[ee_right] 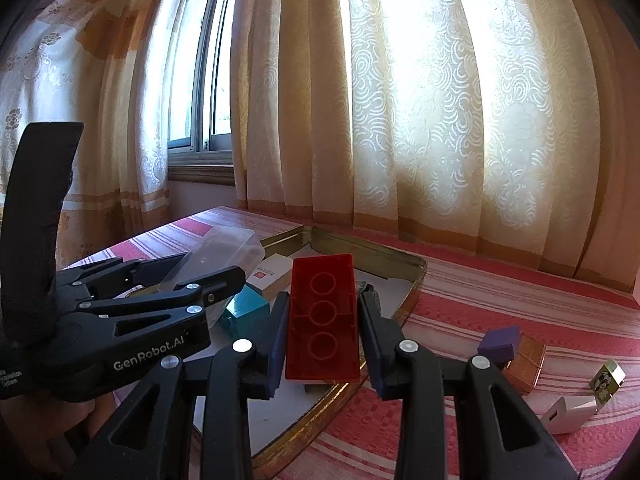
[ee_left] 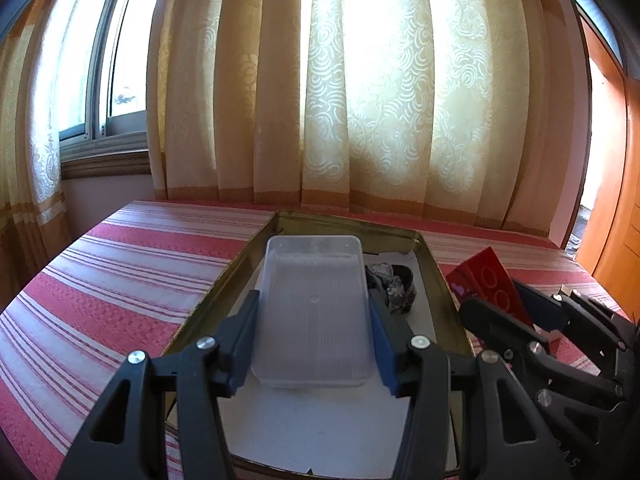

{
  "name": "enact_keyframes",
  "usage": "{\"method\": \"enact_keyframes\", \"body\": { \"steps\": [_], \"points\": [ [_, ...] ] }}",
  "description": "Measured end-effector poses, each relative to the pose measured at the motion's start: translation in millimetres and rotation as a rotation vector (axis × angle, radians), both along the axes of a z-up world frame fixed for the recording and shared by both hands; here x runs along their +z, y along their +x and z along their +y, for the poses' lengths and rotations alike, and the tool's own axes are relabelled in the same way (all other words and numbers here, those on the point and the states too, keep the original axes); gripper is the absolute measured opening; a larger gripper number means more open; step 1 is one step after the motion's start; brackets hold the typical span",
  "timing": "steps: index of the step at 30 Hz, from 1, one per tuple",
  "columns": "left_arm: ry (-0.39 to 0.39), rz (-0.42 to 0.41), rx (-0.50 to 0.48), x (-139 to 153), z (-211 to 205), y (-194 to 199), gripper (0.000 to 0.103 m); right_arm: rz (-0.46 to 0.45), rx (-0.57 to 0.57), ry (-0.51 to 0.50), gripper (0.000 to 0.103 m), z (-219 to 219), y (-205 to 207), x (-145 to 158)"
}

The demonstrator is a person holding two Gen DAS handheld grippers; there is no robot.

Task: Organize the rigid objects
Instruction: 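Lower and release the red brick with the right tool while the left tool releases the clear box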

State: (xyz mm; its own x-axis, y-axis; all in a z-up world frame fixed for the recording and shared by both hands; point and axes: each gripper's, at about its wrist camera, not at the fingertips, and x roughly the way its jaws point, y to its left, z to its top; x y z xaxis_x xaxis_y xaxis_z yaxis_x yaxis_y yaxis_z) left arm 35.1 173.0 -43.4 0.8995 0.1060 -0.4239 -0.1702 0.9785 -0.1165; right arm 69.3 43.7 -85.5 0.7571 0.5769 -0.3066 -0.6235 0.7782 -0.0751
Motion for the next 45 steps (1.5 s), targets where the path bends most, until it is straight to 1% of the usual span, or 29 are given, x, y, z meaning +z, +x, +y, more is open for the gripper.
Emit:
{"method": "enact_keyframes", "body": {
  "steps": [6,12,17,26,31,34,36,37,38,39,40,41,42,43,45],
  "points": [
    [0.022,0.020,-0.003,-1,0,6,0.051,0.008,0.010,-0.010,0.036,4,3,-1],
    [0.021,0.058,-0.012,-3,6,14,0.051,0.028,0.023,-0.018,0.036,9,10,-1],
    [-0.003,0.108,-0.026,-5,16,24,0.051,0.088,0.026,-0.014,0.036,14,27,-3],
    [0.008,0.169,-0.040,-2,23,40,0.051,0.210,0.031,-0.022,0.036,25,57,-9],
    [0.008,0.199,-0.037,-4,25,49,0.051,0.231,0.044,-0.050,0.036,35,63,-10],
    [0.013,0.225,-0.034,-7,27,54,0.051,0.227,0.046,-0.068,0.036,41,66,-9],
    [0.016,0.231,-0.028,-9,27,54,0.052,0.248,0.063,-0.071,0.036,44,70,-11],
    [0.016,0.227,-0.020,-9,27,53,0.053,0.252,0.064,-0.070,0.038,44,71,-11],
    [0.017,0.225,-0.019,-9,28,52,0.059,0.248,0.060,-0.068,0.041,43,70,-11],
    [0.017,0.220,-0.013,-8,28,51,0.061,0.243,0.059,-0.065,0.048,42,70,-10],
    [0.018,0.215,-0.006,-8,29,49,0.065,0.245,0.064,-0.059,0.051,41,69,-10],
    [0.019,0.209,0.006,-6,30,47,0.072,0.244,0.065,-0.052,0.053,38,69,-9],
    [0.018,0.202,0.013,-5,31,45,0.079,0.242,0.061,-0.048,0.057,36,68,-9],
    [0.016,0.188,0.019,-3,30,42,0.081,0.238,0.057,-0.041,0.060,33,67,-8],
    [0.012,0.167,0.024,1,28,37,0.090,0.225,0.050,-0.028,0.063,24,63,-6]
  ]
}}
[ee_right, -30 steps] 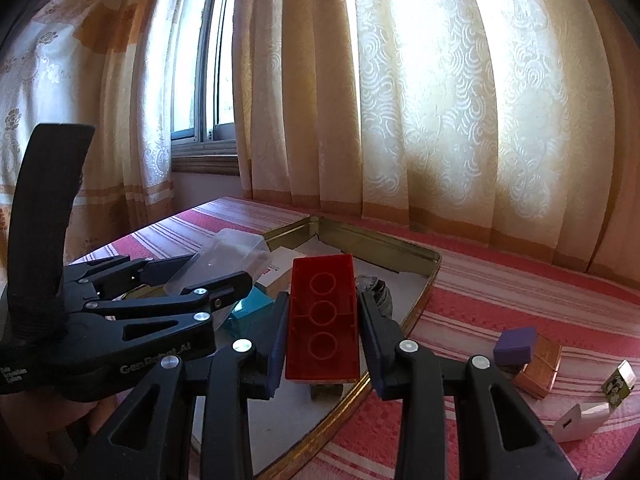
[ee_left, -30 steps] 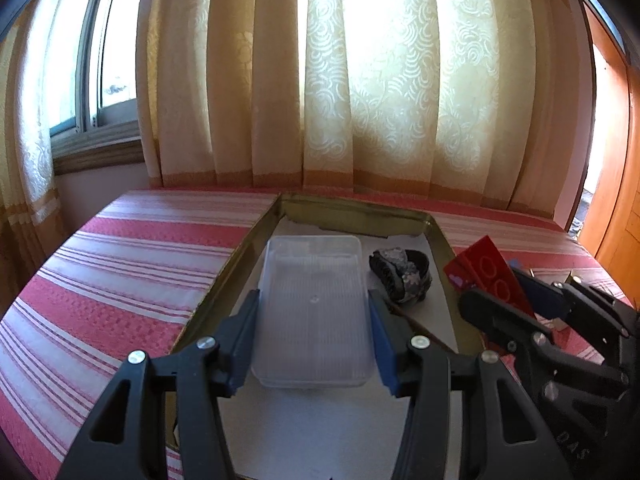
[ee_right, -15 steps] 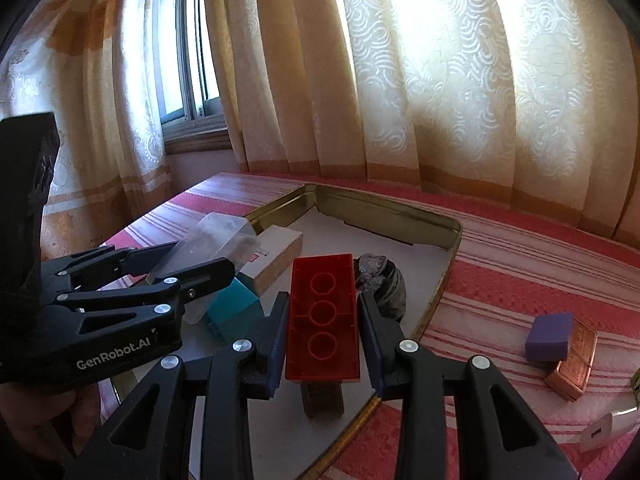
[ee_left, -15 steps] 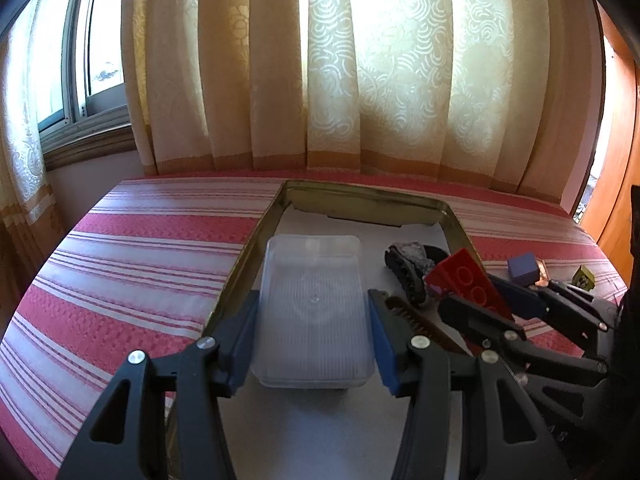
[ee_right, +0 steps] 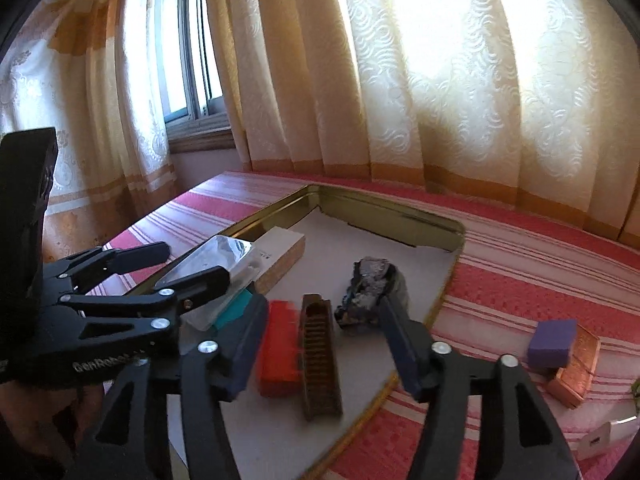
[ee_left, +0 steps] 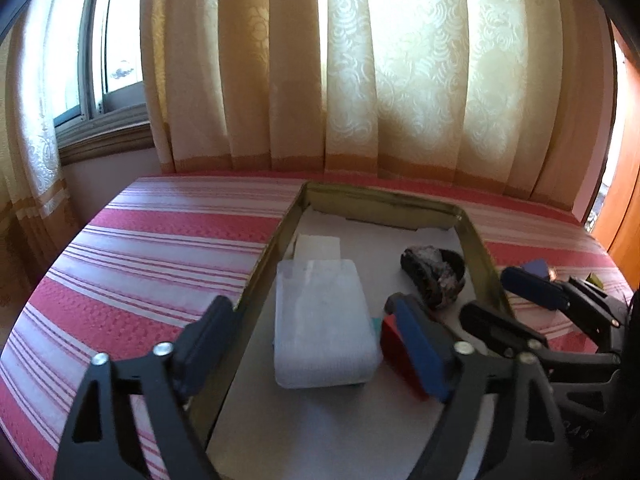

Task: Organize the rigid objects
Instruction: 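Lower and release the red brick with the right tool while the left tool releases the clear box, then grasp the white charger block with the left tool while the right tool grasps the green cube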

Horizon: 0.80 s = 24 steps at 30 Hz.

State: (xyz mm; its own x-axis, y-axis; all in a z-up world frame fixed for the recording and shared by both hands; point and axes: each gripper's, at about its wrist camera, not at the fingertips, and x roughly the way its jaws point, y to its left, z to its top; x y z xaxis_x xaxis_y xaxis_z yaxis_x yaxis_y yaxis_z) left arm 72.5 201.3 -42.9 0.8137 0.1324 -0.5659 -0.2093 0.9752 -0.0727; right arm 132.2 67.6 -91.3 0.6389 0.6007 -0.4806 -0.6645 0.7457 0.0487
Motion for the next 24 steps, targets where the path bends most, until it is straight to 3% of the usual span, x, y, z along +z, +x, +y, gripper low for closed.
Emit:
{"method": "enact_keyframes", "body": {
  "steps": [3,11,18,24],
  "points": [
    [-0.002,-0.035,0.003,6,-11,-7,0.100,-0.031,-0.033,-0.008,0.064,-21,-8,2],
    [-0.016,-0.070,-0.116,13,-78,-7,0.101,-0.076,-0.236,-0.056,0.071,-106,-7,-1],
    [-0.016,-0.037,-0.216,4,-140,6,0.102,0.027,-0.398,-0.065,0.079,-186,11,-11],
    [-0.032,0.009,-0.274,-7,-185,18,0.102,0.016,-0.485,-0.049,0.079,-237,14,-7]
  ]
}}
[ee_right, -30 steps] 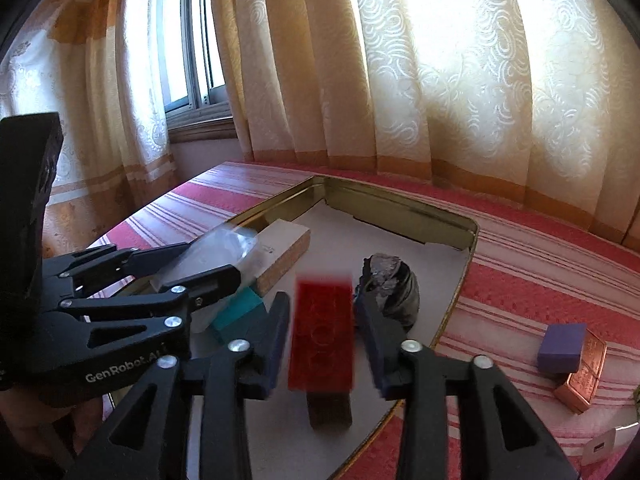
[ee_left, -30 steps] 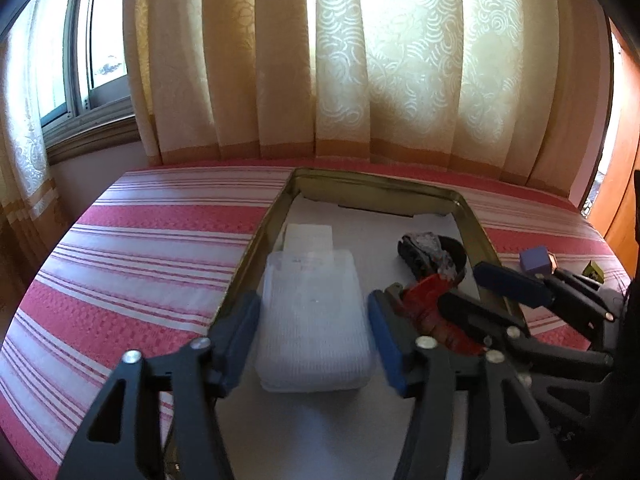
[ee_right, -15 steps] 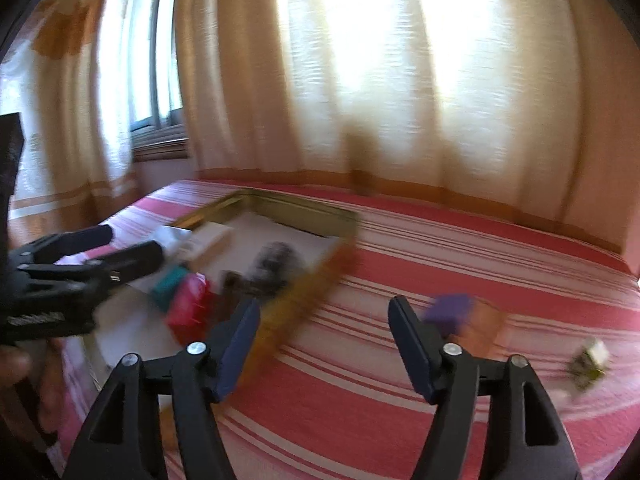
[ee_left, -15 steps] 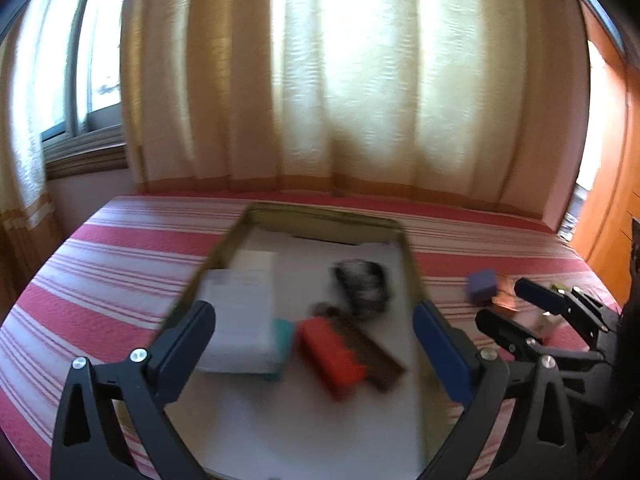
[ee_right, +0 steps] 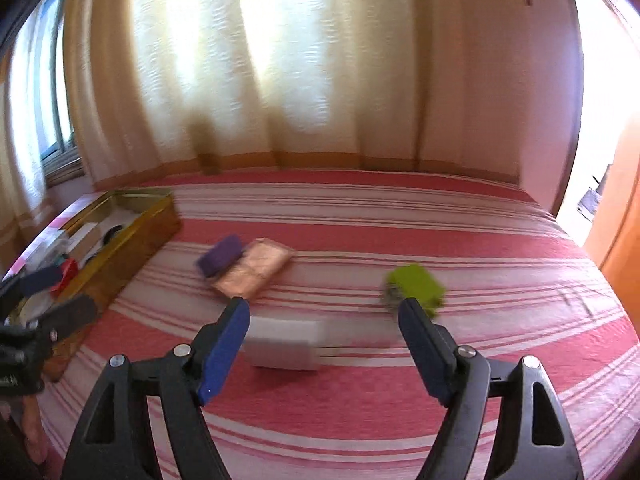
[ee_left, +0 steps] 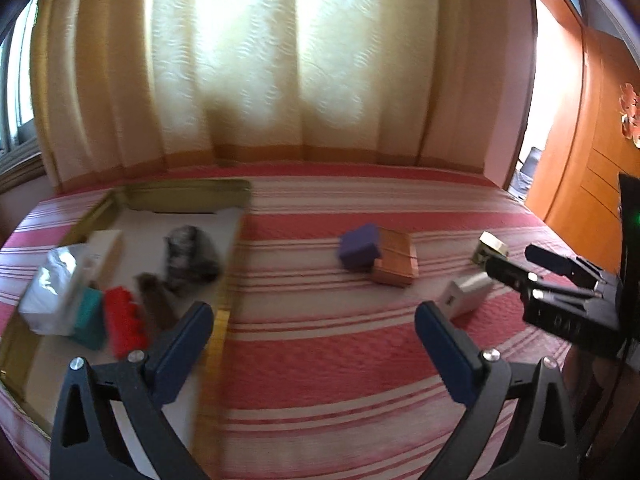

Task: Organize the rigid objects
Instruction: 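Grasp the white charger block with the left tool while the right tool grasps the green cube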

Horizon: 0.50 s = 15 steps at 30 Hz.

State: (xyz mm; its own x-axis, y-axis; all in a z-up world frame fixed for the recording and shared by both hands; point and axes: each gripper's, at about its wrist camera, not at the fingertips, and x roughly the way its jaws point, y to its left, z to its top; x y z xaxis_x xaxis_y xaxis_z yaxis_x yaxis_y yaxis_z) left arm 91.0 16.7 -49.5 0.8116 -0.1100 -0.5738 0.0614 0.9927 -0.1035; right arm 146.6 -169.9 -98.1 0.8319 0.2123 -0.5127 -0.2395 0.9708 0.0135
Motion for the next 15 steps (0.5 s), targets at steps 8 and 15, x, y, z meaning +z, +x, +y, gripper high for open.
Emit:
{"method": "enact_keyframes", "body": {
  "steps": [8,15],
  "points": [
    [-0.045,0.068,-0.081,-5,-65,17,0.102,0.026,-0.109,0.074,0.079,-58,3,-3],
    [0.025,0.129,-0.117,-14,-119,41,0.102,0.034,-0.153,0.136,0.079,-85,6,-6]
  ]
}}
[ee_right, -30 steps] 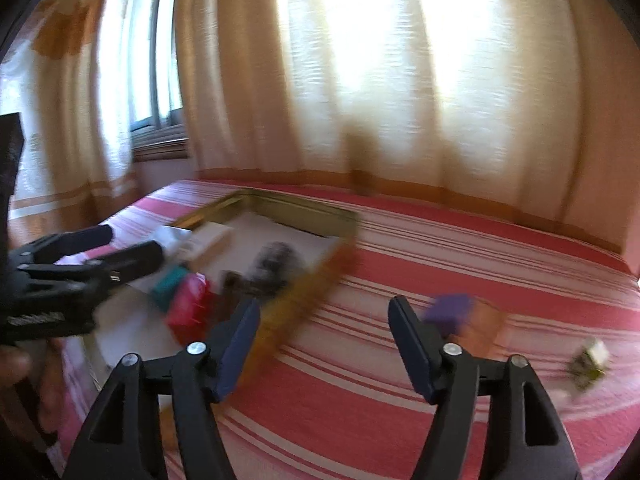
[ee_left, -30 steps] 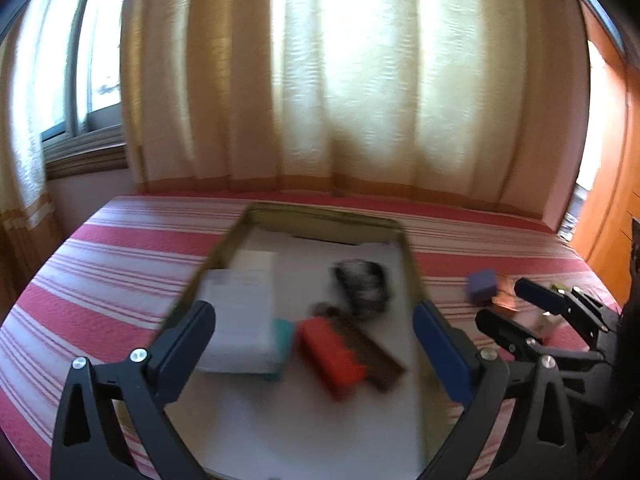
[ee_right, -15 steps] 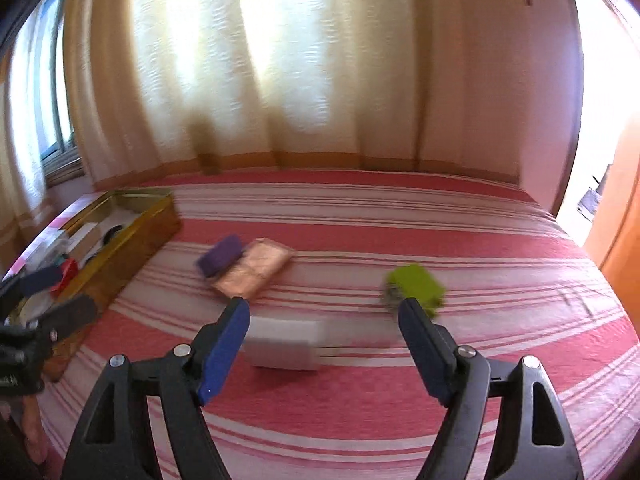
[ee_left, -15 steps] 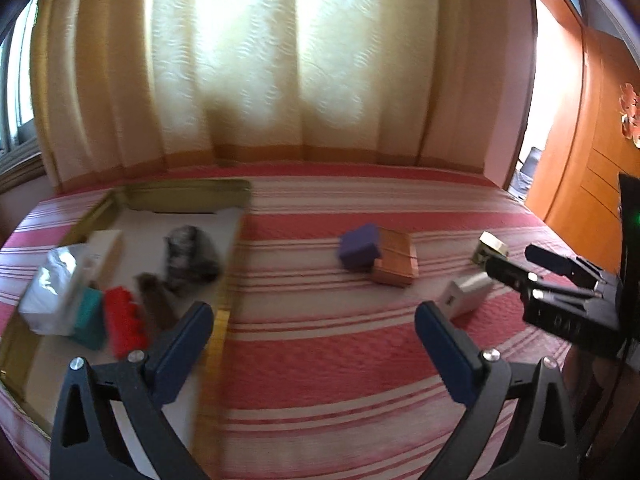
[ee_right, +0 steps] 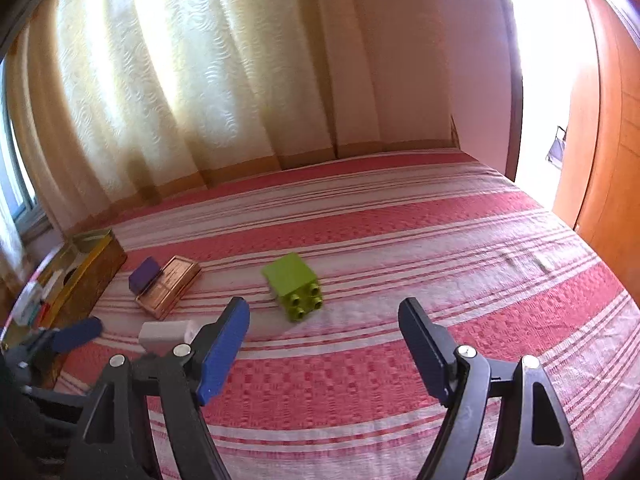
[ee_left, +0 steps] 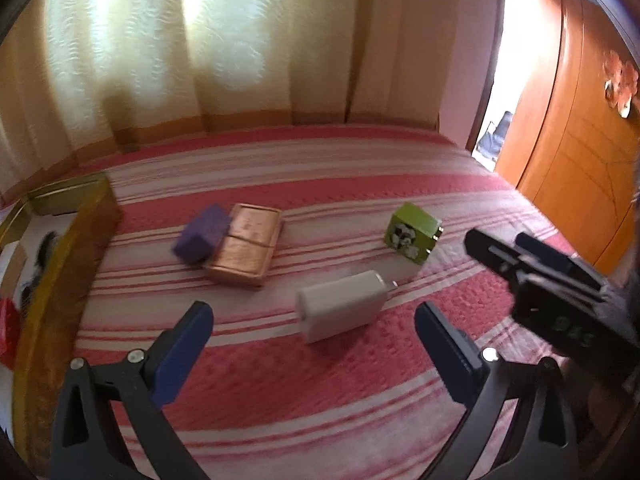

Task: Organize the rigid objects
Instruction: 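Grasp the white charger block with the left tool while the right tool grasps the green cube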

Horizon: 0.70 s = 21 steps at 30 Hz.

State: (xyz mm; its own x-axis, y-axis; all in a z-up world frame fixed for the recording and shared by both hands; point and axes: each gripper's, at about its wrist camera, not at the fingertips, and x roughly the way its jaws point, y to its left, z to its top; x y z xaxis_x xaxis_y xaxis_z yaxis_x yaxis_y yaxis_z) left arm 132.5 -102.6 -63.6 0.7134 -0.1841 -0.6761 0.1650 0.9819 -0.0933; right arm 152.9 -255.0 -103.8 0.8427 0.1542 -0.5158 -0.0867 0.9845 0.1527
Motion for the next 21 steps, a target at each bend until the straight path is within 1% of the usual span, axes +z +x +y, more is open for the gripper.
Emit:
{"method": "enact_keyframes", "body": {
  "steps": [2,3,4,5,6,7,8,10,14,17,21],
  "points": [
    [0.020,0.024,0.004,-5,-8,9,0.100,-0.002,-0.013,0.014,0.079,-6,3,0],
    [0.023,0.040,-0.003,-7,-10,12,0.090,-0.003,-0.016,0.017,0.079,-8,4,0],
    [0.018,0.053,-0.011,-8,-11,16,0.082,0.000,-0.020,0.021,0.079,-11,5,0],
    [0.011,0.064,-0.017,-10,-11,19,0.061,0.002,-0.022,0.029,0.079,-13,7,0],
    [-0.004,0.082,-0.032,-12,-10,21,0.051,0.001,-0.020,0.034,0.079,-14,8,0],
    [-0.006,0.093,-0.032,-13,-8,22,0.051,0.000,-0.018,0.036,0.079,-14,10,0],
    [-0.018,0.088,-0.036,-12,-5,21,0.050,-0.001,-0.012,0.033,0.079,-13,12,0],
    [-0.016,0.080,-0.042,-10,-2,19,0.050,-0.001,0.005,0.019,0.079,-9,18,0],
    [0.002,0.015,-0.023,-1,14,7,0.050,0.006,0.041,-0.030,0.079,6,33,1],
    [0.006,-0.006,-0.006,2,32,1,0.050,0.031,0.087,-0.073,0.079,21,48,-2],
    [0.010,-0.041,0.042,4,56,-4,0.050,0.060,0.092,-0.119,0.079,34,64,-4]
  ]
}}
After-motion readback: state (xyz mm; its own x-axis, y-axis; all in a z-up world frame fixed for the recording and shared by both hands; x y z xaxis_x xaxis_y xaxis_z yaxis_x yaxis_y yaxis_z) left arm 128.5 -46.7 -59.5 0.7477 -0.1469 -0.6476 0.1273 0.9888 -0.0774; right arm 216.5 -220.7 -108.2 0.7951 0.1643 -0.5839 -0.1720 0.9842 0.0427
